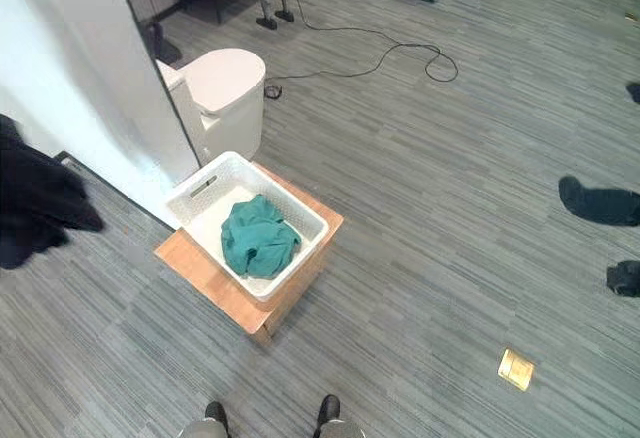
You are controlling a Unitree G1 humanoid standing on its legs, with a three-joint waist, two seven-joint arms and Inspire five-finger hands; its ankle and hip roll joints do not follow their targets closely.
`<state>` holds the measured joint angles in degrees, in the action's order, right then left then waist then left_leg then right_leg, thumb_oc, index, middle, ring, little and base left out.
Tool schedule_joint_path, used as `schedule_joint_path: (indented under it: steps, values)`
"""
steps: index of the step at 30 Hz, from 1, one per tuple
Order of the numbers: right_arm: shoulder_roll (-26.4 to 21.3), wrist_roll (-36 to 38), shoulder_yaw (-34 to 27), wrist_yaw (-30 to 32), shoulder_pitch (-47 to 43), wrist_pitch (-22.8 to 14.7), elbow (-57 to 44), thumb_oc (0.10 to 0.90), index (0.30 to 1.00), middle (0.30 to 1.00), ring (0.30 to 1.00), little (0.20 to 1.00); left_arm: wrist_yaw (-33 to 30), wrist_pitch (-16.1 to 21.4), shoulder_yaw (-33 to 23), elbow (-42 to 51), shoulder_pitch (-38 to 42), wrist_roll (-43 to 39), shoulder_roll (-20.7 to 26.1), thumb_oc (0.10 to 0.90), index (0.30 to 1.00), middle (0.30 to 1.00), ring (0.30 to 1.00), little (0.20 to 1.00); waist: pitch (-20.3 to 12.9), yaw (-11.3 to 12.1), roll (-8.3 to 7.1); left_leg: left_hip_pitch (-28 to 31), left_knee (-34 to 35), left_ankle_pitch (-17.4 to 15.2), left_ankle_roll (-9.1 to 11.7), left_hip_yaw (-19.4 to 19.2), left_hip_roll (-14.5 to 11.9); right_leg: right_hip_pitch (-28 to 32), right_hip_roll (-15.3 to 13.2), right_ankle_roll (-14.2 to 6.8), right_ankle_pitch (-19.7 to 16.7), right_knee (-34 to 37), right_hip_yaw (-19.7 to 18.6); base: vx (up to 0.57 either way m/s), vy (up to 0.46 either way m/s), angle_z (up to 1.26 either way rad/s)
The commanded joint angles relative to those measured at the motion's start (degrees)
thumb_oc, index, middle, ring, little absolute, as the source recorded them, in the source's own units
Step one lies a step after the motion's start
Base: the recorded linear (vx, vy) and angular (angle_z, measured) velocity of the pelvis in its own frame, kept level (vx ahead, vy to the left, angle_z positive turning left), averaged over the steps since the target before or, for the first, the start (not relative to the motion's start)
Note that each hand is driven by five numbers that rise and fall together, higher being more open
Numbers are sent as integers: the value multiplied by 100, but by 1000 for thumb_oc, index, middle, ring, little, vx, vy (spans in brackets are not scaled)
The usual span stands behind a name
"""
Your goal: Pick up bed clothes into laundry basket.
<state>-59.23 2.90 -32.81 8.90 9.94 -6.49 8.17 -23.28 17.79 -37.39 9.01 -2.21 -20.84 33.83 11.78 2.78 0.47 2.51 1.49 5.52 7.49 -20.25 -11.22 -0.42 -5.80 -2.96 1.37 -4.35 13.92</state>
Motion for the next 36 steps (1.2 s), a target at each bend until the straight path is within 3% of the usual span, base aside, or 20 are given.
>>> schedule_joint_path:
  steps: [1, 3, 4, 5, 6, 7, 8, 9, 11, 12, 14, 15, 16, 20, 23, 24, 25, 28, 36]
  values:
    - [-460, 504, -627, 403, -384, -387, 151, 800, 900, 900, 900, 900, 6, 441, 156, 163, 730, 433, 1968, 400, 300, 300, 300, 300, -545, -179, -344, -310, 280, 335, 85, 93, 44, 691, -35, -456, 436, 447, -175, -123, -267, 9]
    - [-464, 763, -555, 409, -498, -477, 262, 800, 900, 900, 900, 900, 125, 413, 414, 31, 1017, 343, 2319, 400, 300, 300, 300, 300, -523, -209, -296, -342, 276, 475, 138, 123, -58, 748, 52, -391, 411, 520, -143, -128, -182, 8]
    - [-384, 1217, -340, 412, -769, -593, 345, 800, 900, 900, 900, 900, 510, 330, 867, -159, 1447, 79, 3060, 400, 300, 300, 300, 300, -510, -295, -174, -348, 145, 573, 237, 127, -169, 880, 137, -331, 454, 588, -146, -146, -202, 4]
    - [-368, 1222, -334, 414, -790, -597, 361, 800, 900, 900, 900, 900, 520, 341, 911, -211, 1512, 61, 3108, 400, 300, 300, 300, 300, -493, -288, -185, -372, 126, 594, 231, 129, -189, 870, 154, -319, 423, 597, -141, -122, -174, 3]
    - [-320, 1289, -130, 404, -944, -605, 343, 800, 900, 900, 900, 900, 736, 276, 1221, -360, 1747, -187, 3428, 400, 300, 300, 300, 300, -501, -336, -94, -363, 12, 593, 267, 133, -239, 934, 188, -291, 466, 642, -173, -82, -99, 11]
    - [-309, 1243, 304, 377, -1311, -552, 343, 800, 900, 900, 900, 900, 1014, 226, 1911, -815, 2475, -760, 3858, 400, 300, 300, 300, 300, -468, -426, -4, -383, -255, 565, 301, 283, -280, 1024, 232, -236, 457, 725, -247, -80, -96, 2]
    - [-298, 1236, 313, 387, -1337, -551, 364, 800, 900, 900, 900, 900, 1029, 241, 2007, -883, 2593, -781, 3895, 400, 300, 300, 300, 300, -454, -416, -10, -408, -276, 579, 291, 287, -295, 1014, 245, -230, 428, 730, -242, -110, -114, -19]
    - [-359, 1222, 727, 362, -1661, -478, 450, 800, 900, 900, 900, 900, 1183, 100, 2713, -1304, 3285, -958, 4282, 400, 300, 300, 300, 300, -373, -383, 65, -472, -596, 412, 264, 880, -97, 1060, 206, -216, 431, 762, -387, -80, -53, -29]
    - [-343, 1230, 850, 325, -1761, -455, 494, 800, 900, 900, 900, 900, 1227, 87, 3131, -1527, 3774, -1004, 4518, 400, 300, 300, 300, 300, -351, -377, 72, -508, -630, 310, 201, 1138, 18, 1037, 214, -211, 383, 785, -449, -62, -59, -46]
    - [-360, 1302, 1002, 268, -1846, -445, 504, 800, 900, 900, 900, 900, 1338, 23, 3626, -1841, 4334, -1104, 4796, 400, 300, 300, 300, 300, -368, -446, 168, -493, -630, 176, 143, 1387, 201, 1005, 213, -209, 310, 796, -578, -29, -48, -54]
    - [-353, 1314, 1034, 247, -1887, -426, 532, 800, 900, 900, 900, 900, 1355, 17, 4219, -2065, 5000, -1108, 4936, 400, 300, 300, 300, 300, -390, -453, 165, -481, -607, 123, 104, 1455, 278, 989, 229, -217, 286, 798, -627, -5, -25, -53]
    - [-429, 1342, 1085, 197, -1885, -433, 533, 800, 900, 900, 900, 900, 1369, -37, 4402, -2208, 5260, -1078, 5070, 400, 300, 300, 300, 300, -432, -521, 241, -439, -557, 87, 69, 1483, 359, 973, 253, -212, 262, 795, -679, 33, -1, -27]
    - [-576, 1395, 1096, 162, -1859, -422, 648, 800, 900, 900, 900, 900, 1441, -65, 5080, -2552, 6066, -1139, 5153, 400, 300, 300, 300, 300, -517, -636, 337, -329, -388, 59, 22, 1426, 413, 952, 291, -225, 253, 777, -741, 59, 20, -6]
    - [-499, 1502, 594, 183, -1437, -478, 637, 800, 900, 900, 900, 900, 1470, -68, 6551, -3195, 7771, -1198, 5066, 400, 300, 300, 300, 300, -639, -660, 336, -151, -112, 133, 13, 1351, 437, 926, 324, -236, 246, 779, -807, 39, 31, -19]
    - [-435, 1690, 369, 263, -1283, -533, 751, 800, 900, 900, 900, 900, 1447, -192, 7301, -3702, 8621, -1055, 4913, 400, 300, 300, 300, 300, -701, -720, 364, -60, 86, 164, -1, 1332, 469, 920, 332, -262, 241, 782, -784, 42, 37, -15]
    - [-308, 1836, 277, 306, -1238, -576, 818, 800, 900, 900, 900, 900, 1455, -273, 7939, -3980, 9261, -889, 4733, 400, 300, 300, 300, 300, -739, -742, 352, 26, 247, 176, -15, 1303, 491, 913, 338, -282, 232, 781, -785, 51, 53, 5]
    - [-226, 1957, 277, 308, -1272, -607, 917, 800, 900, 900, 900, 900, 1483, -334, 8235, -4152, 9536, -780, 4603, 400, 300, 300, 300, 300, -753, -740, 335, 51, 292, 178, -20, 1279, 493, 917, 332, -295, 226, 788, -776, 40, 47, 6]
    - [71, 2003, 426, 284, -1356, -626, 804, 800, 900, 900, 900, 900, 1510, -480, 8801, -4389, 10085, -529, 4297, 400, 300, 300, 300, 300, -751, -735, 273, 55, 334, 127, -59, 1302, 556, 888, 308, -332, 203, 798, -769, 8, 41, 4]
    - [338, 2018, 590, 176, -1446, -621, 590, 800, 900, 900, 900, 900, 1709, -520, 9189, -4296, 10185, 16, 3894, 400, 300, 300, 300, 300, -734, -737, 145, 13, 351, 16, -150, 1406, 684, 865, 229, -398, 174, 842, -763, 9, 50, 11]
